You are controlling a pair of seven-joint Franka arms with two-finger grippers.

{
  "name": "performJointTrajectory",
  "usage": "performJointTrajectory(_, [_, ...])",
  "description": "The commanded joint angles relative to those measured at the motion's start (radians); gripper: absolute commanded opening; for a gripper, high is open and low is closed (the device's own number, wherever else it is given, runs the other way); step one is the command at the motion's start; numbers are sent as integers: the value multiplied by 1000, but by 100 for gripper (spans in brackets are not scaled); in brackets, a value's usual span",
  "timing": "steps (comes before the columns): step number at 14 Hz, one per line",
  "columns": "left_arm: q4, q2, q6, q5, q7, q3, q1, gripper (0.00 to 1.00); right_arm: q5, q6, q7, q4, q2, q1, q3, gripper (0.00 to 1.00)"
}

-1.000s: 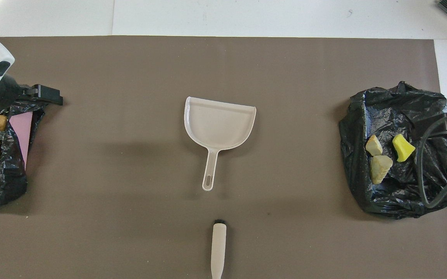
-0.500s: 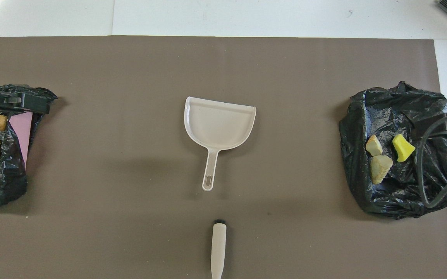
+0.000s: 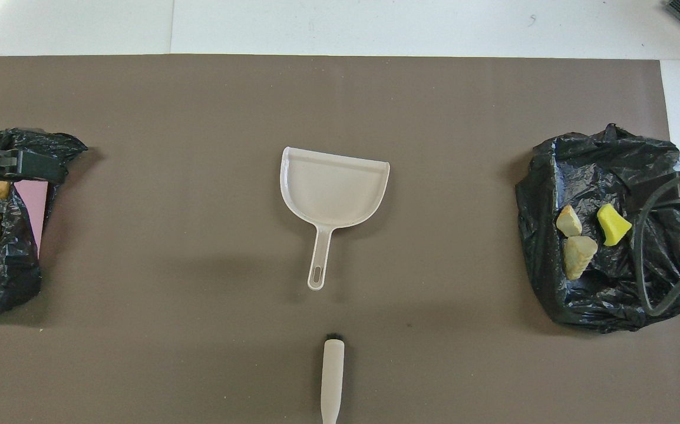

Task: Sweep and dump trash in bin

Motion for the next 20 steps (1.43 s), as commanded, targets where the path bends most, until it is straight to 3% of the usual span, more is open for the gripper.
performJointTrajectory(1, [60,11,-62,18,-10,-1,-4,100,6,-3,-13,-8,-12,-7,-1,100])
performJointTrajectory(6, [69,14,-87,28,-7,-1,1,100,6,-3,-13,-8,-12,-12,-2,100])
performJointTrajectory(9, [168,70,-167,46,6,-2,0,100,5,-2,-13,-8,-12,-12,-2,100])
performJointTrajectory(20, [158,62,-150,35,9,-2,-4,100,5,-5,-14,-10,-14,-12,-1,100])
